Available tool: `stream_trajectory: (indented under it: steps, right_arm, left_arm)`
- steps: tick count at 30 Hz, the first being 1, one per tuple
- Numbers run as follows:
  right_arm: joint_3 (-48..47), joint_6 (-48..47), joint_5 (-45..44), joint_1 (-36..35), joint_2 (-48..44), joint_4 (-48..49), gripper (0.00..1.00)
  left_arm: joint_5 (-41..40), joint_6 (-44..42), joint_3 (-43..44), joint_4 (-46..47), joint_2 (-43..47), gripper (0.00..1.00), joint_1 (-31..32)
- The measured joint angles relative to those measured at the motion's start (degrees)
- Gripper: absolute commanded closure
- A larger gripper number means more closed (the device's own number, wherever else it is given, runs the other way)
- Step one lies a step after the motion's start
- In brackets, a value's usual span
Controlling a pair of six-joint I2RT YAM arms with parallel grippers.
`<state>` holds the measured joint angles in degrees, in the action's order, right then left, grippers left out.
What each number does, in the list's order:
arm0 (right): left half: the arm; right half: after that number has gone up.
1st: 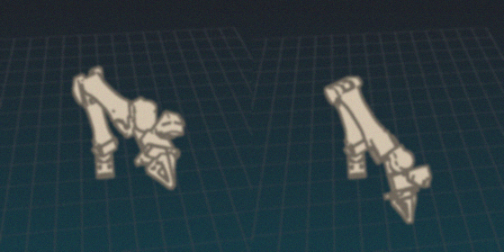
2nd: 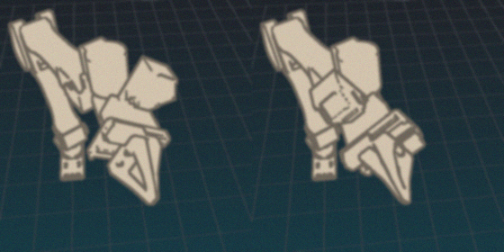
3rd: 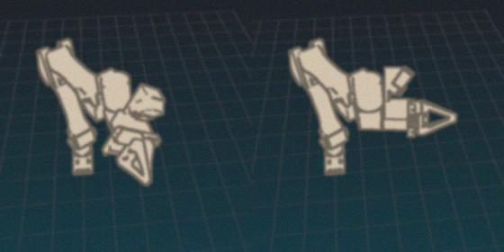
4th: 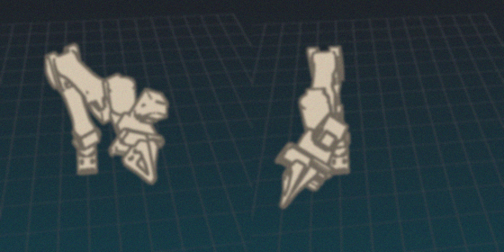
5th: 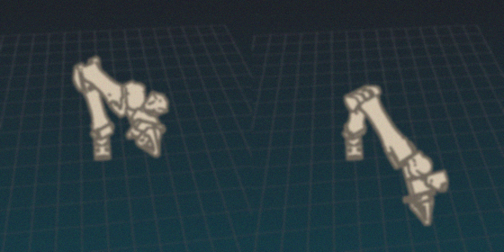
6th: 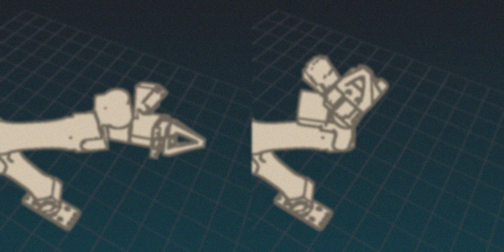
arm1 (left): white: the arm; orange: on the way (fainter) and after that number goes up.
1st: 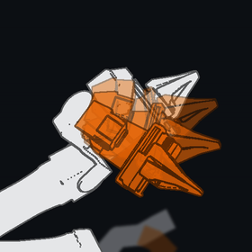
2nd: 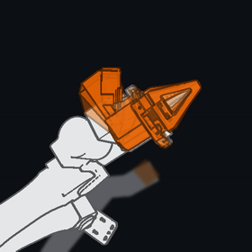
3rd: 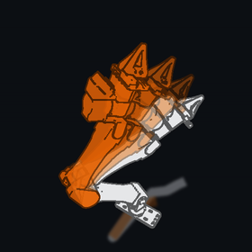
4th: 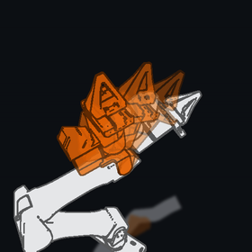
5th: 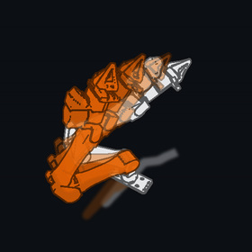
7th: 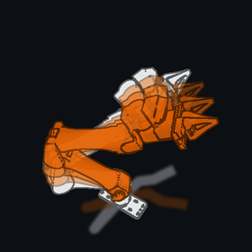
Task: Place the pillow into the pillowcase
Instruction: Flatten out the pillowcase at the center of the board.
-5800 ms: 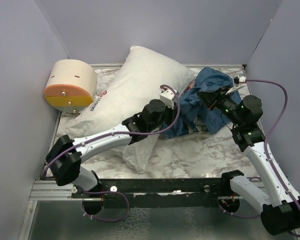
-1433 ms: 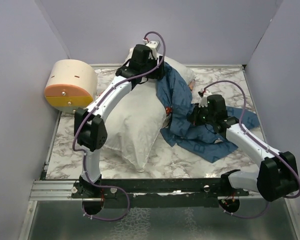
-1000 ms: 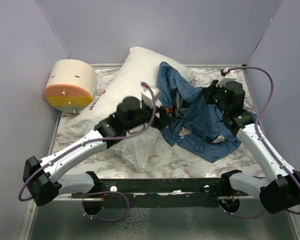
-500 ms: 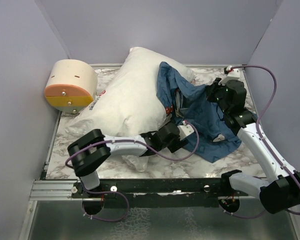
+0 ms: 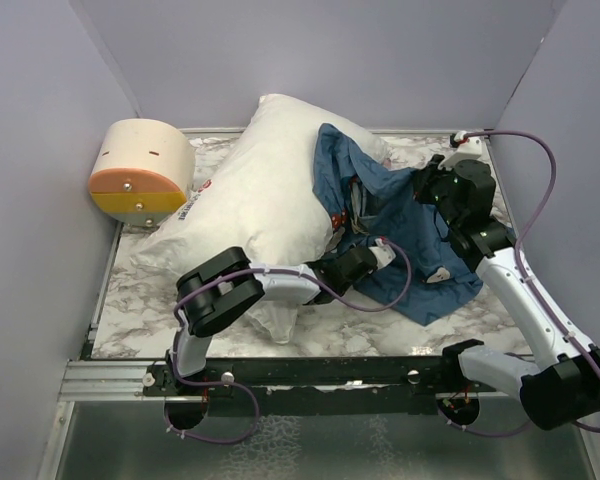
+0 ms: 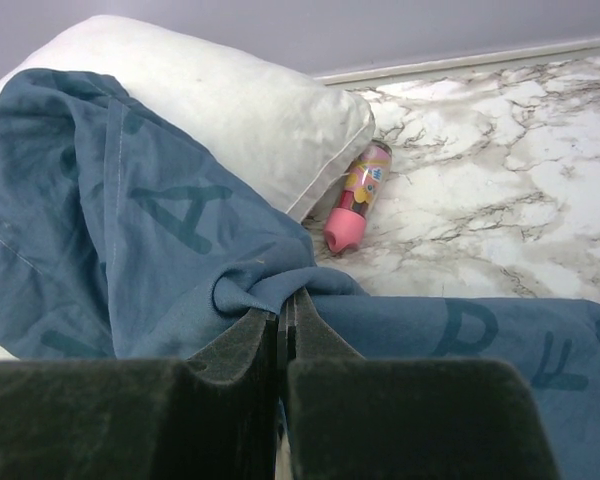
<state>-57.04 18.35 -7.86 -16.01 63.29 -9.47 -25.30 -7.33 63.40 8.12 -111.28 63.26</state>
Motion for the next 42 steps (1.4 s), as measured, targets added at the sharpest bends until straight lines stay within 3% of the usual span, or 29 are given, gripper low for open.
stream_trajectory:
  steps: [5, 9, 13, 17, 19, 23, 26, 33, 38, 42]
  right_arm:
    - [0.02, -0.07, -0.07, 0.02, -0.35, 0.0, 0.99]
    - [0.0, -0.42, -0.87, 0.37, -0.35, -0.02, 0.99]
    - [-1.22, -0.42, -1.05, 0.94, -0.15, -0.55, 0.97]
    - [-7.23, -0.87, 0.42, 1.14, 2.49, -0.74, 0.82]
    - [-13.2, -1.66, 3.21, 1.14, 6.49, -2.08, 0.66]
    - [-17.73, -3.08, 10.29, 1.18, 11.17, -3.61, 0.22]
    - [-12.68, -3.63, 14.51, 1.18, 8.26, -4.33, 0.11]
    - [-7.39, -5.22, 19.08, 1.11, -4.26, -7.28, 0.07]
    - [-5.44, -6.69, 18.67, 1.11, -6.8, -9.14, 0.1]
    - [0.0, -6.6, 12.9, 1.11, -4.81, -13.03, 0.12]
  left_arm:
    - [2.8, -0.92, 0.87, -3.02, 2.27, 1.0, -0.72]
    - [5.9, -3.89, 3.13, -7.67, 10.99, 1.0, -1.03]
    - [6.99, -8.81, 13.33, -10.88, 21.27, 1.0, -2.34]
    - [7.41, -13.05, 27.19, -12.92, 25.14, 1.0, -6.23]
    - [7.48, -14.49, 32.13, -14.16, 25.66, 1.0, -8.33]
    - [7.61, -15.89, 36.72, -17.59, 25.51, 1.0, -13.18]
    - [8.96, -15.69, 37.7, -20.5, 24.3, 1.0, -17.59]
    - [12.98, -13.11, 40.02, -26.1, 19.47, 1.0, -28.06]
    - [15.61, -11.98, 40.24, -26.91, 19.17, 1.0, -29.4]
    - [17.2, -11.41, 40.41, -26.64, 19.19, 1.0, -29.68]
